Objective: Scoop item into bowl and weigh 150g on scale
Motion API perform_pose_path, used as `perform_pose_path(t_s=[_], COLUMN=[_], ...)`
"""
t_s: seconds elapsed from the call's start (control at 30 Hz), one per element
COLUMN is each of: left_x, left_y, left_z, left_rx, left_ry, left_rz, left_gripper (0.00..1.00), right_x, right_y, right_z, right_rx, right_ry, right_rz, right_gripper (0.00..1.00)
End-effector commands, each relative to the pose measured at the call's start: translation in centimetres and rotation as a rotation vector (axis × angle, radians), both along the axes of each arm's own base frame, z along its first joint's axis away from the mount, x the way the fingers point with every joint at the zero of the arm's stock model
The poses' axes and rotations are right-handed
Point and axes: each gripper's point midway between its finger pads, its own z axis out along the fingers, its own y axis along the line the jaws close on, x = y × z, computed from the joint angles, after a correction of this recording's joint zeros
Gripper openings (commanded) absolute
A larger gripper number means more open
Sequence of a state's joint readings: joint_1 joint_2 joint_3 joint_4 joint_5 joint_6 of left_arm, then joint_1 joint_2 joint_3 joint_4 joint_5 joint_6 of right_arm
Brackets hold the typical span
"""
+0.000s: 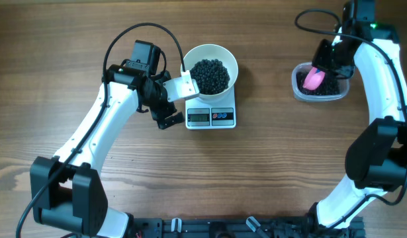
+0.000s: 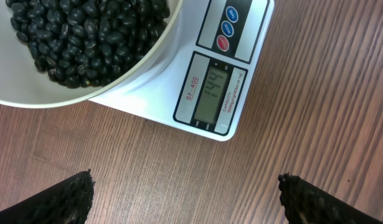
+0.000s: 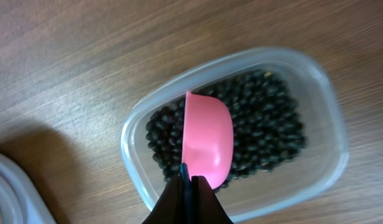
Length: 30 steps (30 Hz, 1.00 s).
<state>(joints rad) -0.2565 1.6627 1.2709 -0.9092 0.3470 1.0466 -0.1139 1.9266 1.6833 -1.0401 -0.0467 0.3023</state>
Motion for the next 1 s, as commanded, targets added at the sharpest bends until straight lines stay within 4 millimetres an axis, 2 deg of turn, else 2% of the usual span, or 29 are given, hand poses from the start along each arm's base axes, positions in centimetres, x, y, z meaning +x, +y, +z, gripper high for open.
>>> perform_pose_path(t_s=[0.0, 0.1, 0.23, 0.33, 0.67, 0.8, 0.97], left_x=[0.0, 0.0, 0.0, 0.0, 0.0, 0.0, 0.0], left_y=[-0.4, -0.4, -0.4, -0.4, -0.4, -0.4, -0.4], left_z=[0.1, 0.1, 0.1, 0.1, 0.1, 0.1, 0.1], left_rx=[-0.019, -0.019, -0.019, -0.019, -0.019, -0.019, -0.019], left_ry=[-0.001, -0.001, -0.001, -0.001, -0.001, -0.001, -0.001], left_rz=[-0.021, -0.021, -0.021, -0.021, -0.021, -0.021, -0.021], left_gripper=[1.0, 1.0, 1.0, 1.0, 1.0, 1.0, 1.0], right_x=[0.7, 0.9, -0.7, -1.0, -1.1, -1.8, -2.2], right_y=[2.6, 4.0, 3.7, 3.8, -1.4, -3.4, -4.2], right_z=[-0.6, -0.4, -0.8, -0.3, 0.6, 2.2, 5.1], right_rx=[0.137, 0.216, 0.233, 0.336, 0.376, 0.323, 0.32], right_ry=[-0.028, -0.045, 0.024, 0.023, -0.026, -0.062, -0.14], right_rz=[0.031, 0.057, 0.037, 0.023, -0.12, -0.158, -0.162], right_gripper=[0.04, 0.04, 0.04, 0.04, 0.04, 0.05, 0.04])
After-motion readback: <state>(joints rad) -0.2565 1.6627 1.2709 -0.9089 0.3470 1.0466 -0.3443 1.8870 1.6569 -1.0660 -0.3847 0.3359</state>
